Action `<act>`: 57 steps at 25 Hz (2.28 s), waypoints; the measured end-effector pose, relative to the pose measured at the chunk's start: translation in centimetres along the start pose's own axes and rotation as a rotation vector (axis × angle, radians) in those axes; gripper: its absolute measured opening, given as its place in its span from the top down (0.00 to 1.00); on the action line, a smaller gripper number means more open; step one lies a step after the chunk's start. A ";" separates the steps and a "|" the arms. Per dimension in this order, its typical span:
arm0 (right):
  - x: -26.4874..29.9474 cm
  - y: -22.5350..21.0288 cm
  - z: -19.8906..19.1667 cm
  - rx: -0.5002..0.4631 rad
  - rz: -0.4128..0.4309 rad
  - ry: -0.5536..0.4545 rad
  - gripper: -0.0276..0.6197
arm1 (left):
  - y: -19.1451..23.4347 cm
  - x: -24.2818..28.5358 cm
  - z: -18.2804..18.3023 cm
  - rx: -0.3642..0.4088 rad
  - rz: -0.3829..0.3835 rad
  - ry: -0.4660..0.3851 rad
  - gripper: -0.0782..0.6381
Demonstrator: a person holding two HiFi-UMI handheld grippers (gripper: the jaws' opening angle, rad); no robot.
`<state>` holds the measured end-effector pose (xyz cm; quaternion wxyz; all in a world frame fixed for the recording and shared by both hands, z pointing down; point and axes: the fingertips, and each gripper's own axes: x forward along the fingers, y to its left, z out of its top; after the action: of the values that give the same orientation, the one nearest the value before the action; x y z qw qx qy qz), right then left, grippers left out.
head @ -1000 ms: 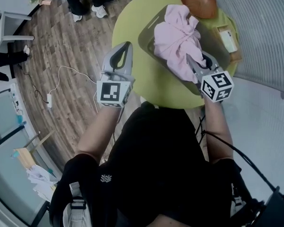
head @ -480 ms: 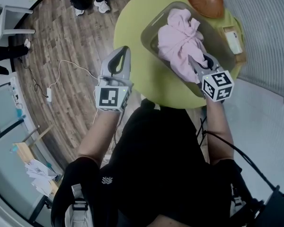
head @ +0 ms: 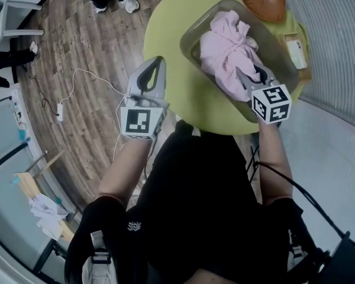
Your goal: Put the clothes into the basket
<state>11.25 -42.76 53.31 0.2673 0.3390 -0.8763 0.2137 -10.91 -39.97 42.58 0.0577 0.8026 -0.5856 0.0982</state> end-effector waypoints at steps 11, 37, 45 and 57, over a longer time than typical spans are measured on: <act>0.3 -0.3 0.0 -0.026 -0.021 0.089 0.74 | 0.4 -0.3 1.0 -0.007 0.013 0.002 0.88; -6.8 1.2 6.2 0.004 -0.108 -0.193 0.69 | -1.0 -0.6 6.7 0.025 -0.089 -0.121 0.88; -12.7 1.3 9.3 -0.008 -0.148 -0.414 0.75 | -3.1 -0.6 9.6 0.055 -0.129 -0.183 0.88; -19.5 0.9 9.1 -0.020 -0.303 -0.551 0.85 | -3.3 -3.8 11.9 0.061 -0.120 -0.221 0.88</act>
<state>19.96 -37.82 34.22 0.0519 0.5083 -0.8573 0.0628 -7.78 -37.92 30.21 -0.0262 0.8434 -0.5362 0.0232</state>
